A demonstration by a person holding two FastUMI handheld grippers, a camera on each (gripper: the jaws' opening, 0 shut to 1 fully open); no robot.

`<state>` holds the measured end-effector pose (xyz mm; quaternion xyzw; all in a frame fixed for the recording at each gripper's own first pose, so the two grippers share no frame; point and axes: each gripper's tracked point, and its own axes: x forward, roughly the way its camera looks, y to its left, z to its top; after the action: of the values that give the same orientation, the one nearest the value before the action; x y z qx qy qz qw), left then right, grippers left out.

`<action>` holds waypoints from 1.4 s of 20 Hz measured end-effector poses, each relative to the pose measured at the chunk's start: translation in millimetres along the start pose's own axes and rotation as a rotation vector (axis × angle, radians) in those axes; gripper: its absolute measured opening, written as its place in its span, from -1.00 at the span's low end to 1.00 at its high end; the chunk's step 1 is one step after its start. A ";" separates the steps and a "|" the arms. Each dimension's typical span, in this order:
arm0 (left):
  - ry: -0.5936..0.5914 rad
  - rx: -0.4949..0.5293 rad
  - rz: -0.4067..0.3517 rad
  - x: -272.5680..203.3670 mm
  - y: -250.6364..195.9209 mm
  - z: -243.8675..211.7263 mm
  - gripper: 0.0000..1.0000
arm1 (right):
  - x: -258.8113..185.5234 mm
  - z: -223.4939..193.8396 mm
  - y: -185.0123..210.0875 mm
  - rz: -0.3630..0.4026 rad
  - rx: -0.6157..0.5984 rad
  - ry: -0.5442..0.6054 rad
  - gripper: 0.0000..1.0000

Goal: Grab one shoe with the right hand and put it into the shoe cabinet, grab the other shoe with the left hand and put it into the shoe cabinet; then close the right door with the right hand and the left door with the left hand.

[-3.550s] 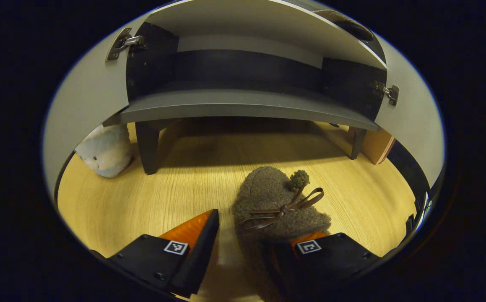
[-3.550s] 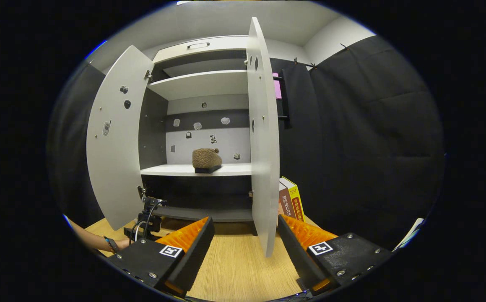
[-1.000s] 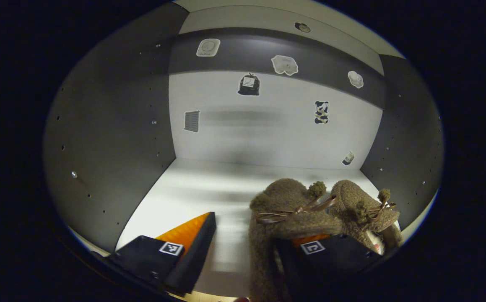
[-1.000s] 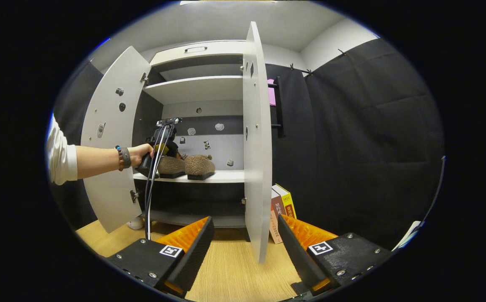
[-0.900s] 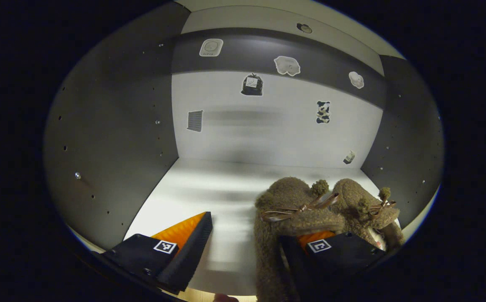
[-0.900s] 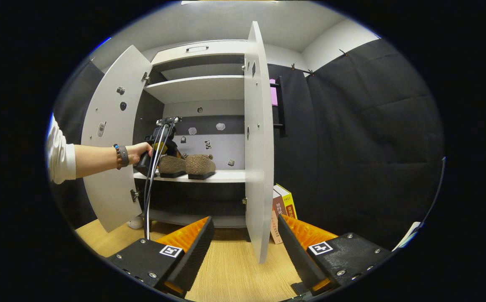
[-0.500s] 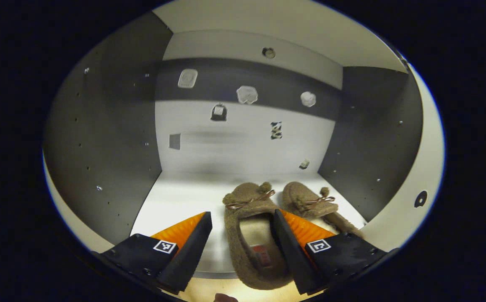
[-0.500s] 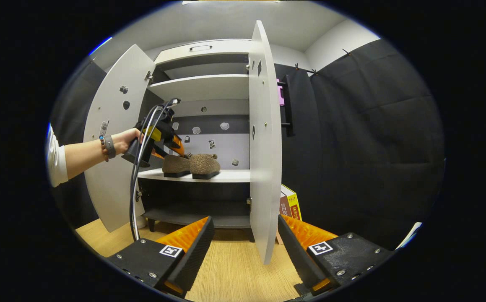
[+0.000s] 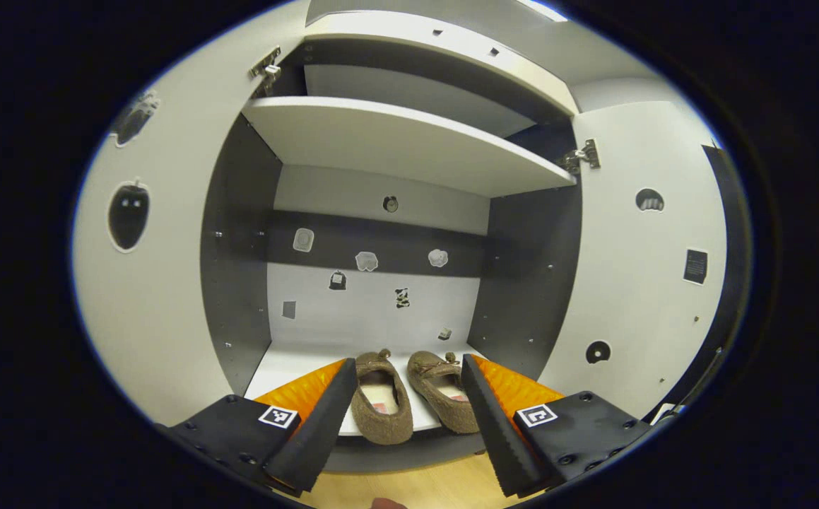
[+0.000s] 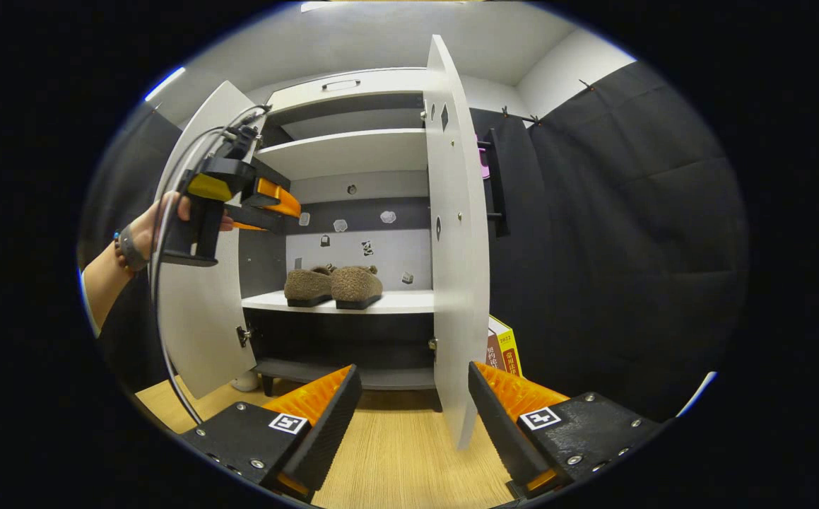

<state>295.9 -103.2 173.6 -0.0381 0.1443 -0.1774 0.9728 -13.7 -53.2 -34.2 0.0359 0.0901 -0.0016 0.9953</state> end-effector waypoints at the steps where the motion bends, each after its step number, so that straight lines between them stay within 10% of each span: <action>1: -0.011 -0.001 -0.001 -12.8 -2.0 -2.9 0.92 | 0.3 1.9 2.0 0.007 0.010 -0.005 0.87; 19: -0.137 0.018 0.332 -215.0 43.5 -147.5 0.94 | -18.5 -0.3 47.0 0.127 0.012 -0.009 0.87; 28: -0.139 0.056 0.358 -242.0 39.2 -164.4 0.94 | -17.0 59.5 9.9 0.079 -0.014 -0.099 0.87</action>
<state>44.0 15.8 76.3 0.0030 0.0762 -0.0024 0.9971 -19.7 -47.6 27.9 0.0323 0.0394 0.0365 0.9980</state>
